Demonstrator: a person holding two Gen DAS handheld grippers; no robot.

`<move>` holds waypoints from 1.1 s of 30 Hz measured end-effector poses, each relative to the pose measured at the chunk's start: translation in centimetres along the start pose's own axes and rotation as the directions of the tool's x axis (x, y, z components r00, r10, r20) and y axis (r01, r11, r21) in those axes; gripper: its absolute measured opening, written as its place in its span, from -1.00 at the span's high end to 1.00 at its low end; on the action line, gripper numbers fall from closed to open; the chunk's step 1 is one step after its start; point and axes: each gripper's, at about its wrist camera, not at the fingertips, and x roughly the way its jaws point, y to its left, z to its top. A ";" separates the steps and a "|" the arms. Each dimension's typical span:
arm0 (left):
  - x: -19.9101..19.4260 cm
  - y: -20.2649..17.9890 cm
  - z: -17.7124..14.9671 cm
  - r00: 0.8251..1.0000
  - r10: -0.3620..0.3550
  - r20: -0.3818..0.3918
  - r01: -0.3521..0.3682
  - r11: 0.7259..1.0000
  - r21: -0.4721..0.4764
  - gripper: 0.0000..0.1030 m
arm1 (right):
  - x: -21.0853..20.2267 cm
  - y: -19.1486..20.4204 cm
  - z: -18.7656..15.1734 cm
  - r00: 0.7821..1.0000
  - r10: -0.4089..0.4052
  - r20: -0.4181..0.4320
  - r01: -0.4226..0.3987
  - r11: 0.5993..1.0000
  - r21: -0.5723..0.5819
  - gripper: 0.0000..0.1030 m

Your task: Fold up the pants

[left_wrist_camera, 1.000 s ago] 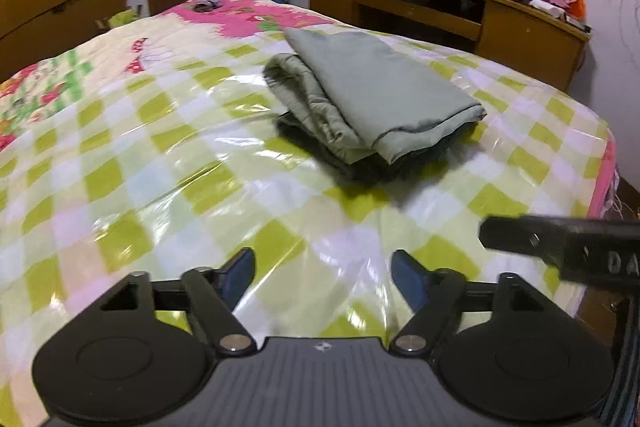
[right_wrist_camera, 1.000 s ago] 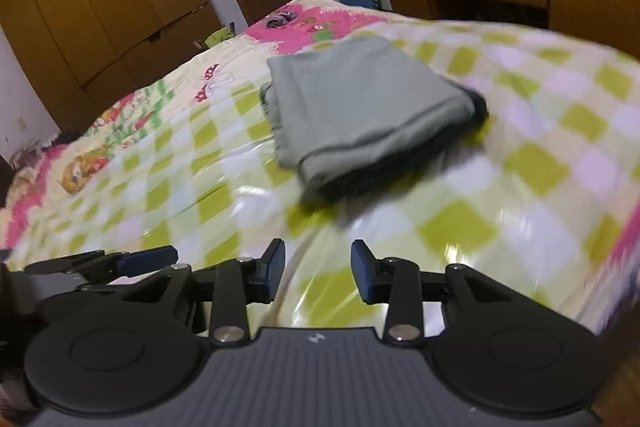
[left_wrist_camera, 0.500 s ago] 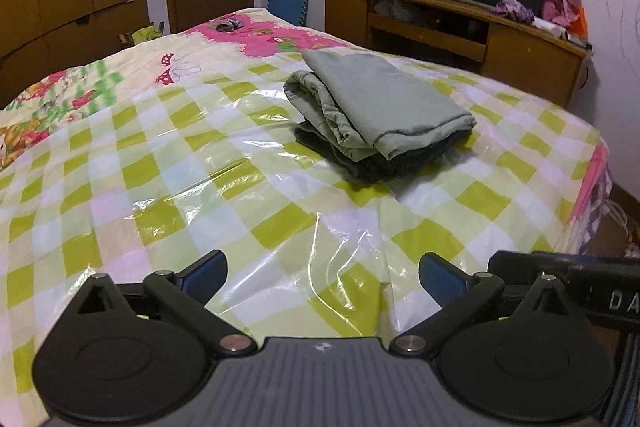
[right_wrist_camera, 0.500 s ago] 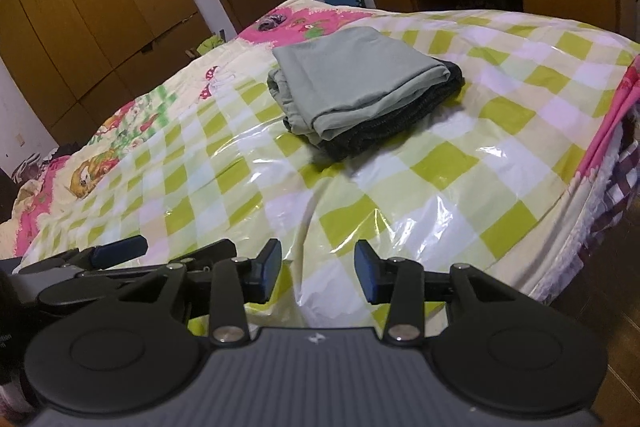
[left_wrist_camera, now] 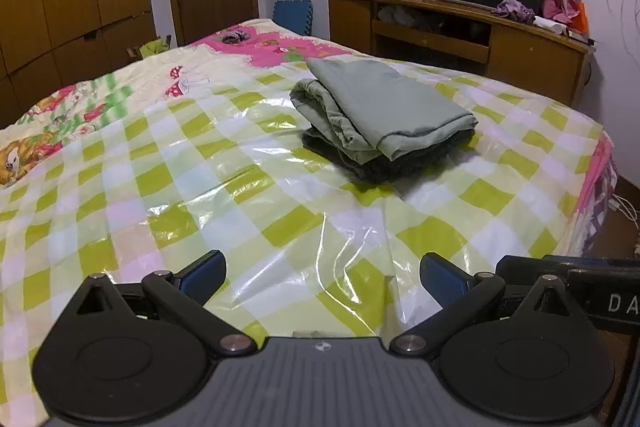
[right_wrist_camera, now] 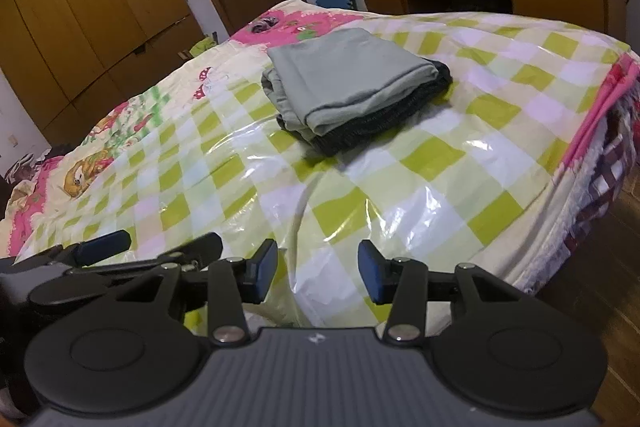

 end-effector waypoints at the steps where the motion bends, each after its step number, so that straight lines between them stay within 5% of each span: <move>1: 0.0 0.1 -0.1 1.000 -0.003 -0.007 0.003 1.000 -0.005 -1.00 | 0.1 0.0 -0.1 1.000 -0.005 -0.004 0.005 1.000 0.000 0.10; 33: -0.3 0.6 -0.9 1.000 -0.010 -0.023 0.010 1.000 -0.017 -1.00 | 0.4 0.3 -0.4 0.998 -0.052 -0.023 0.051 0.999 -0.016 0.10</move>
